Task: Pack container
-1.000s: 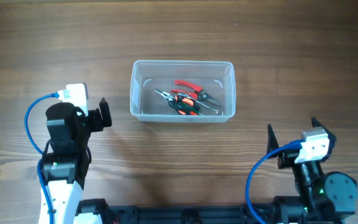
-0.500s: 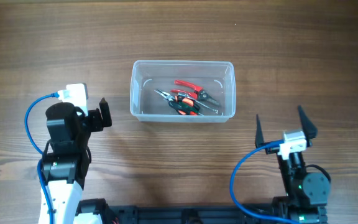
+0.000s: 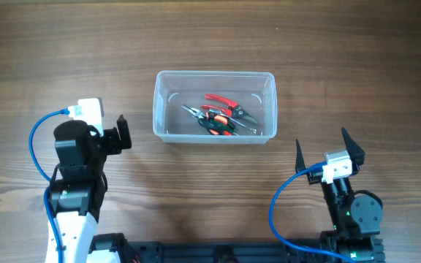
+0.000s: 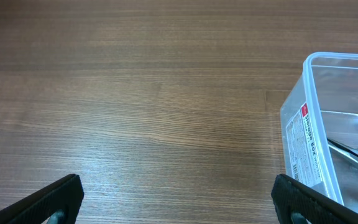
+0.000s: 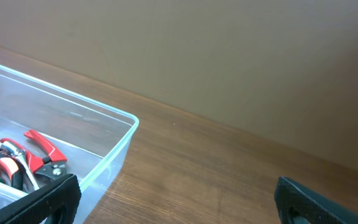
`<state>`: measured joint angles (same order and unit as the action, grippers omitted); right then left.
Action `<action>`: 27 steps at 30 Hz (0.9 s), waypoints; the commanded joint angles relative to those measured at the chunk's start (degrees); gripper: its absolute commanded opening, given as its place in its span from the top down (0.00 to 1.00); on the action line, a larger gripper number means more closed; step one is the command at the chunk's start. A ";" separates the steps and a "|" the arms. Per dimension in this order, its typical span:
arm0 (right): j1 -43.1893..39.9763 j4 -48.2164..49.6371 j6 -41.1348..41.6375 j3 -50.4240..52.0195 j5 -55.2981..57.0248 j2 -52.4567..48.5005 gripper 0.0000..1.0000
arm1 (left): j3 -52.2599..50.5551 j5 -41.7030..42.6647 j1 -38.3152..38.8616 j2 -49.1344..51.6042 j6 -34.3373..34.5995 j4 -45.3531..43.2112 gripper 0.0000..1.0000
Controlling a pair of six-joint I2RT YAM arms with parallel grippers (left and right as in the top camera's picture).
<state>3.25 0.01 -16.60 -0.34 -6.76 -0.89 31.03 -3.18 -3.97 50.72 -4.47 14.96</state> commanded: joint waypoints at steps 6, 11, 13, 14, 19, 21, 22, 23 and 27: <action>0.28 0.28 0.13 0.04 1.36 0.74 0.00 | -0.31 -0.13 0.11 -0.02 -1.09 -0.15 0.00; 0.28 0.28 0.13 0.04 1.36 0.74 0.00 | -0.31 -0.13 0.11 -0.02 -1.09 -0.15 0.00; 0.28 0.28 0.11 0.02 1.36 0.74 0.00 | -0.31 -0.13 0.11 -0.02 -1.09 -0.13 0.00; 0.28 0.28 0.13 0.04 1.36 0.74 0.00 | -0.31 -0.13 0.11 -0.02 -1.09 -0.15 0.00; 0.28 0.28 0.11 0.02 1.36 0.74 0.00 | -0.31 -0.15 0.11 -0.24 -1.11 -0.15 0.00; 0.28 0.28 0.11 0.02 1.36 0.74 0.00 | -0.31 -1.36 0.07 -1.88 -0.57 1.70 0.00; 0.28 0.28 0.11 0.04 1.36 0.74 0.00 | -0.31 -0.15 0.24 -3.43 1.86 3.02 0.00; 0.28 0.28 0.13 0.02 1.36 0.74 0.00 | -0.31 0.90 0.63 -5.57 2.56 4.44 0.00; 0.28 0.28 0.11 0.02 1.36 0.74 0.00 | -1.70 11.39 3.82 -20.39 9.09 5.81 0.00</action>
<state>3.25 0.01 -16.60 -0.34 -6.37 -0.89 30.68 -0.21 -2.39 40.71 -1.30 20.97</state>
